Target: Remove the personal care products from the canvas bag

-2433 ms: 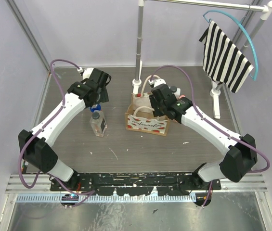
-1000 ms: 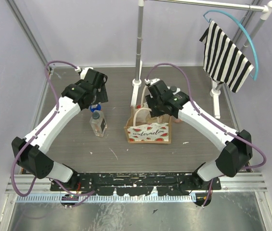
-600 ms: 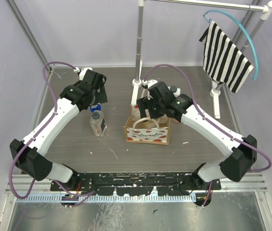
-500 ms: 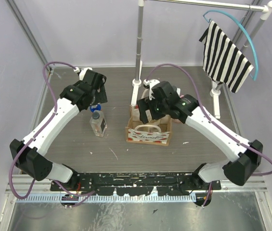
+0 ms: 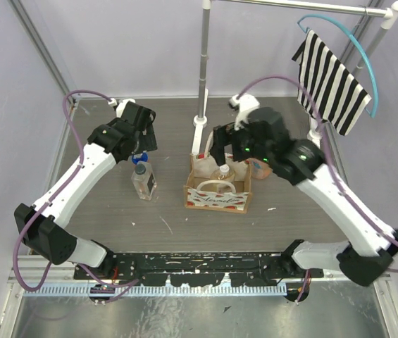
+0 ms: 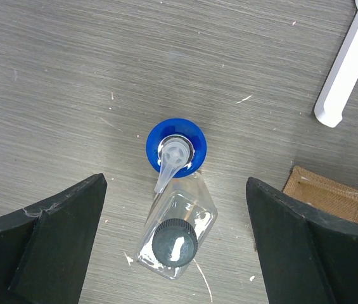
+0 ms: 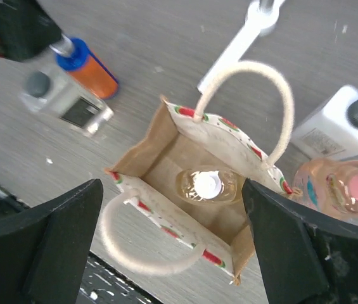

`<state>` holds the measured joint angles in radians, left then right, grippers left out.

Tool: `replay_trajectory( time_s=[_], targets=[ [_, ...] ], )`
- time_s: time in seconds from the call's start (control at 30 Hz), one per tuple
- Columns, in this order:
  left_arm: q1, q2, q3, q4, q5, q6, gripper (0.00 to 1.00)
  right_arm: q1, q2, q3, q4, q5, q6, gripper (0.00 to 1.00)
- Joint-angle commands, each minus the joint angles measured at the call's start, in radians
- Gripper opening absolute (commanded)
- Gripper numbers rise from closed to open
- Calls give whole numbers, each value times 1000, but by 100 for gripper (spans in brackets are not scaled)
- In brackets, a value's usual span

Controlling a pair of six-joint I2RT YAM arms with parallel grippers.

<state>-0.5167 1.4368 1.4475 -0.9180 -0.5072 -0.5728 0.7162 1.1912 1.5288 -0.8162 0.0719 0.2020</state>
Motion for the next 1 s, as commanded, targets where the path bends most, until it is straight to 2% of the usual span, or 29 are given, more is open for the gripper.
replay_trajectory(
  time_s=[0.0,0.2,0.57,0.7,0.9,0.97],
  targets=[
    [4,-6,-2,7,-10,10,98,1,170,-97,43,52,-11,95],
    [4,-8,-10,4,-36,28,99,0,226,-194,97,84,-2,88],
    [4,9,-14,10,-16,21,99,1,221,-249,83,98,7,68],
    [4,5,-13,7,-20,22,99,0,211,-248,76,101,5,55],
    [4,0,-16,6,-24,24,99,0,209,-210,61,116,-4,25],
    [4,-1,-16,5,-24,22,99,0,212,-165,47,120,-13,18]
  ],
)
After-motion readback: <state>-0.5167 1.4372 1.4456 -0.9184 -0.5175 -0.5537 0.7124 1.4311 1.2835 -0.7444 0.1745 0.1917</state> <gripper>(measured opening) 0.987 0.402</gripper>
